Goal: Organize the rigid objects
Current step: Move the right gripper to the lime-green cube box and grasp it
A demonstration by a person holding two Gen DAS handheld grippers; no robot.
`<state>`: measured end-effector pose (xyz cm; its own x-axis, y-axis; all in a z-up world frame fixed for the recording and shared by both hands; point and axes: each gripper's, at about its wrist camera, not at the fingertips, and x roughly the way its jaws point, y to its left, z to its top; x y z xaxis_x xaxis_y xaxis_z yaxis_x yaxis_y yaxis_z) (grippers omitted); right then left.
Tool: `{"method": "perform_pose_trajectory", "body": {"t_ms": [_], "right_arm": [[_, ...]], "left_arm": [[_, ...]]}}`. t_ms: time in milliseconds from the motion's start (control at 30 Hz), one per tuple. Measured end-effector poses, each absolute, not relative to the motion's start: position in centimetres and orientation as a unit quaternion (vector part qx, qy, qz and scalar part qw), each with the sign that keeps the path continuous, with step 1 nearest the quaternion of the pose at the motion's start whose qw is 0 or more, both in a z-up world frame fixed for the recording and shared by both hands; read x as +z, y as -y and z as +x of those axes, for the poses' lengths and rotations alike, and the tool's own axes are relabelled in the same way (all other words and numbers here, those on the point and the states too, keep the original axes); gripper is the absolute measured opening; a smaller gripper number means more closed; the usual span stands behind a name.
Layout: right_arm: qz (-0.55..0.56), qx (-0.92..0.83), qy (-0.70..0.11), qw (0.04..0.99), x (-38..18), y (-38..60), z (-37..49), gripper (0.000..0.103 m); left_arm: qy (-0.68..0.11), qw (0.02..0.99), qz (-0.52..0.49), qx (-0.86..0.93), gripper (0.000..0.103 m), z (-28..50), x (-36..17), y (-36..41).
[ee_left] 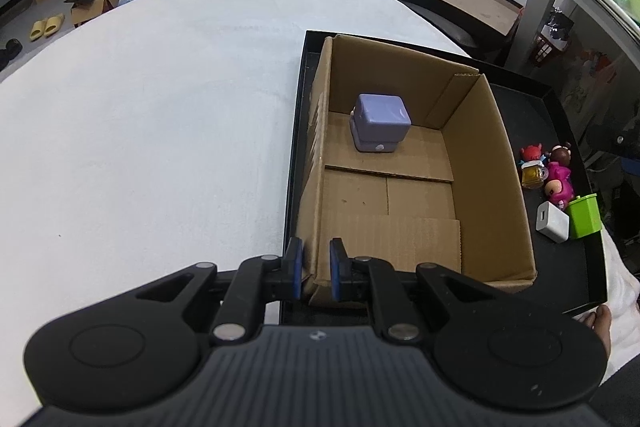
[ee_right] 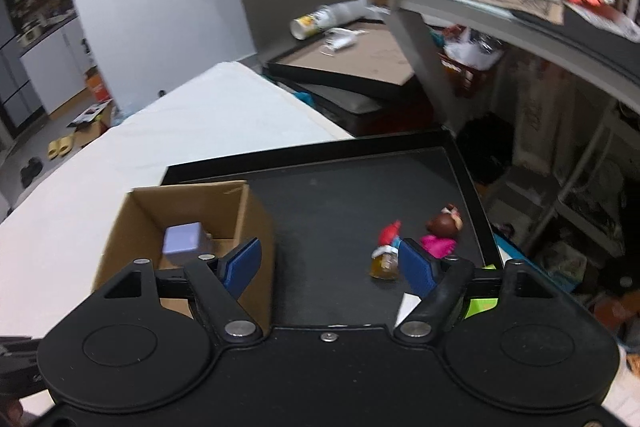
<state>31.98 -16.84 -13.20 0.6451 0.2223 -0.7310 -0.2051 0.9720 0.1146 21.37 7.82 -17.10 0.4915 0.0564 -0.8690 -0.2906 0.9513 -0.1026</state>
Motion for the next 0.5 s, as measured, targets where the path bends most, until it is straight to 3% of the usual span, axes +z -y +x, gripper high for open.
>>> {"method": "perform_pose_trajectory", "body": {"t_ms": [500], "right_arm": [[0.002, 0.033, -0.436, 0.9, -17.4, 20.3, 34.5, 0.075]], "left_arm": [[-0.499, 0.852, -0.103, 0.12, 0.013, 21.7, -17.3, -6.8]]}}
